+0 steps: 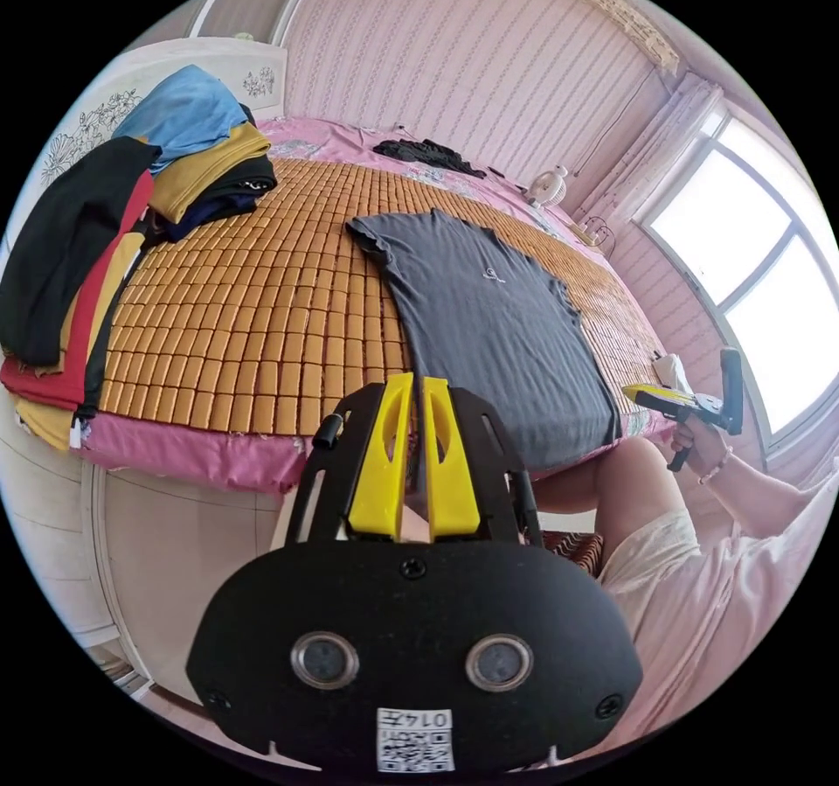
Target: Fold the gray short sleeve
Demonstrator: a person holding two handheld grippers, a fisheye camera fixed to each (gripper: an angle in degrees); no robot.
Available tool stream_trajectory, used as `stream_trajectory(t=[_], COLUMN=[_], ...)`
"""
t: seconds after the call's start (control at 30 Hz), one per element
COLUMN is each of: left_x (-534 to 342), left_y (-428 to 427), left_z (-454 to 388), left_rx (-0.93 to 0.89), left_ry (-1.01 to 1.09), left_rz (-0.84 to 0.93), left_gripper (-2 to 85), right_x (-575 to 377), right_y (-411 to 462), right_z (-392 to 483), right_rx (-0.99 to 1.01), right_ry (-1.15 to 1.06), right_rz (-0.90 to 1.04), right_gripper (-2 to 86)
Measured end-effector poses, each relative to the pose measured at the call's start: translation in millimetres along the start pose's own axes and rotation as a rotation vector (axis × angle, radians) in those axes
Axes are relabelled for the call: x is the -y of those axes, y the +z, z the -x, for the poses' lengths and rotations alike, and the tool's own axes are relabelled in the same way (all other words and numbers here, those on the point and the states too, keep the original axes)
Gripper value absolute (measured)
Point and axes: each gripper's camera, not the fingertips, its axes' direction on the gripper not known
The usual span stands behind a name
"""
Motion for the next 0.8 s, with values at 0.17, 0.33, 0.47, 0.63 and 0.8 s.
stream_trajectory(t=[0.17,0.33,0.47,0.63,0.8], left_x=[40,70,106,127,147], left_y=[40,68,101,136,160], left_z=[26,42,54,63,64], left_rx=[-0.067,-0.058,0.028,-0.041,-0.13], left_ry=[-0.081,-0.047,-0.033,-0.035,0.027], left_rz=[-0.034,-0.086,-0.091,-0.114,-0.047], left_gripper=[3.3,4.0,6.0,6.7,7.3], right_x=[82,170,233,315,362], right_y=[42,105,159,228,290], right_z=[41,90,120,170,203], right_rx=[0.033,0.11,0.163,0.071,0.004], right_ry=[-0.143,-0.265,-0.29,-0.443,-0.518], right_rz=[-0.016,-0.01,0.13,0.187,0.26], right_gripper=[3.4,6.0,6.6,6.6,7.1])
